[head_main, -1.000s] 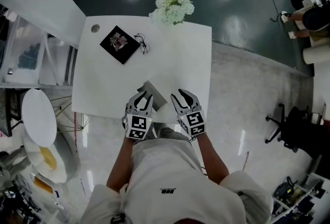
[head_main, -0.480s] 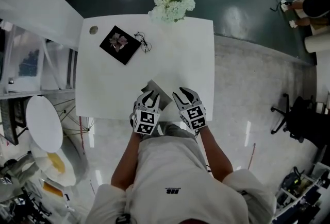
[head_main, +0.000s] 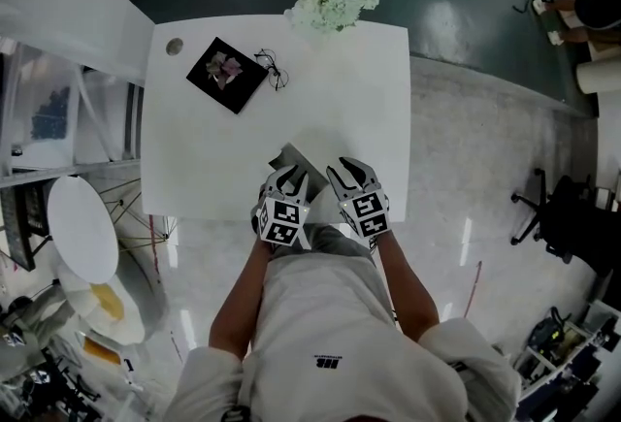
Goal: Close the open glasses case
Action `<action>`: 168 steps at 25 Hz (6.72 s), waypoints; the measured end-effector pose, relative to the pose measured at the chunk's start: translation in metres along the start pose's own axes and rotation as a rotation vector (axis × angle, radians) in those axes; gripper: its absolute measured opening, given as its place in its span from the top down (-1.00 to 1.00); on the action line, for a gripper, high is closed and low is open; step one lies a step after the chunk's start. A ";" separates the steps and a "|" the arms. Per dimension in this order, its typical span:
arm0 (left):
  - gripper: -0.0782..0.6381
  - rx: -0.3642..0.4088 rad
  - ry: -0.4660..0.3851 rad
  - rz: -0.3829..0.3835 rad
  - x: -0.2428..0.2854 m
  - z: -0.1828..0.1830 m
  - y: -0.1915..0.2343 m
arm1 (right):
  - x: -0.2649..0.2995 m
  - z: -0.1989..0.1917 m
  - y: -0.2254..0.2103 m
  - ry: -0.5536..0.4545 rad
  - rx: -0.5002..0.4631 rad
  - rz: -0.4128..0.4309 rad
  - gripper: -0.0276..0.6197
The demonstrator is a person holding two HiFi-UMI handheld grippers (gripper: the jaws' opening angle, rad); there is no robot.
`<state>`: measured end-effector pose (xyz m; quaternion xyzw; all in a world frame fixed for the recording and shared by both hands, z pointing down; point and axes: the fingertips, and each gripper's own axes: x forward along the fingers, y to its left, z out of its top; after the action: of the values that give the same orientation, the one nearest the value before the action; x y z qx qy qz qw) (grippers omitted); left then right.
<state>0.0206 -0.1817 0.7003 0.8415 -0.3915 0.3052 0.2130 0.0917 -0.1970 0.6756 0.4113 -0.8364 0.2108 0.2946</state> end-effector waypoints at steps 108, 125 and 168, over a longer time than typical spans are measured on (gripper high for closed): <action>0.52 -0.058 0.158 -0.016 -0.017 -0.090 -0.002 | 0.029 -0.036 0.087 0.104 -0.116 0.130 0.45; 0.51 -0.050 0.172 -0.029 -0.021 -0.094 0.000 | 0.034 -0.042 0.087 0.080 -0.125 0.110 0.34; 0.43 0.155 -0.314 0.020 -0.130 0.075 0.054 | -0.058 0.105 0.075 -0.242 -0.091 -0.185 0.35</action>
<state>-0.0618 -0.1905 0.5641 0.8888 -0.4036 0.2017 0.0807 0.0259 -0.1838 0.5510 0.4952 -0.8331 0.0935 0.2279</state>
